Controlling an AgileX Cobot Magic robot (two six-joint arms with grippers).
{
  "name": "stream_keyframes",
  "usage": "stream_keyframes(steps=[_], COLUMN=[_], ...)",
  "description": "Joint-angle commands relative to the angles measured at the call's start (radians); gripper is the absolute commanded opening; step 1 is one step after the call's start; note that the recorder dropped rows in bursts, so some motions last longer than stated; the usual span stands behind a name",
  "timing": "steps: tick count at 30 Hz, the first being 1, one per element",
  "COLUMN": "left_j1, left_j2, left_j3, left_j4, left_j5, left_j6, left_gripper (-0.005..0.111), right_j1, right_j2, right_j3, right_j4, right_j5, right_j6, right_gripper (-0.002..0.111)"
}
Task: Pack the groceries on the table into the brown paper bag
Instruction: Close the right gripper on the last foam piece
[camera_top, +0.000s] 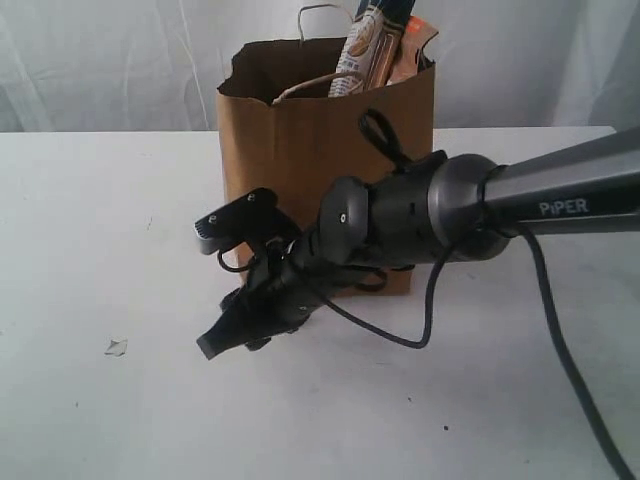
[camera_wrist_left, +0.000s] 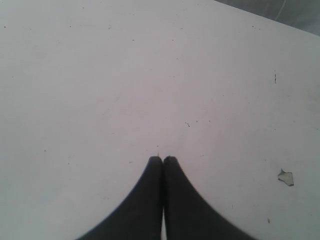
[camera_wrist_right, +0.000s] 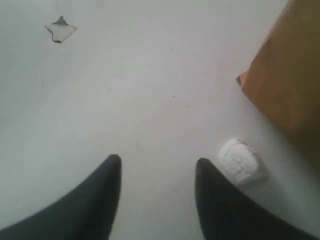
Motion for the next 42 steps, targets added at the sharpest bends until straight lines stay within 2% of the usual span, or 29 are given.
stream_keyframes(steps=[1, 7, 15, 18, 21, 22, 25, 26, 28, 34, 42], left_j1=[-0.002, -0.002, -0.002, -0.002, -0.002, -0.002, -0.002, -0.002, -0.002, -0.002, -0.002], left_j2=[-0.006, -0.006, -0.006, -0.006, -0.006, -0.006, -0.006, -0.006, -0.006, -0.006, -0.006], left_j3=[0.005, 0.005, 0.005, 0.005, 0.005, 0.005, 0.005, 0.005, 0.005, 0.005, 0.005], left_j4=[0.002, 0.002, 0.002, 0.002, 0.002, 0.002, 0.002, 0.002, 0.002, 0.002, 0.002], left_j5=[0.0, 0.0, 0.0, 0.0, 0.0, 0.0, 0.0, 0.0, 0.0, 0.0, 0.0], left_j6=[-0.005, -0.005, -0.005, -0.005, -0.005, -0.005, -0.005, -0.005, -0.005, -0.005, -0.005], left_gripper=[0.0, 0.0, 0.0, 0.0, 0.0, 0.0, 0.0, 0.0, 0.0, 0.0, 0.0], right_j1=[0.0, 0.0, -0.006, -0.011, -0.02, -0.027, -0.031, -0.031, -0.031, -0.031, -0.054], right_j2=[0.003, 0.048, 0.108, 0.108, 0.108, 0.108, 0.108, 0.108, 0.101, 0.0, -0.27], right_j3=[-0.004, -0.007, -0.014, -0.014, -0.014, -0.012, -0.012, -0.012, -0.012, -0.014, -0.014], right_j4=[-0.016, -0.016, -0.016, -0.016, -0.016, -0.036, -0.063, -0.063, -0.063, -0.053, -0.125], right_j5=[-0.042, -0.243, -0.208, -0.198, -0.167, -0.146, -0.103, -0.075, -0.027, 0.091, 0.652], right_j6=[-0.006, 0.008, 0.008, 0.008, 0.008, 0.008, 0.008, 0.008, 0.008, 0.008, 0.051], right_gripper=[0.058, 0.058, 0.058, 0.054, 0.042, 0.031, 0.012, 0.005, 0.0, 0.0, 0.0])
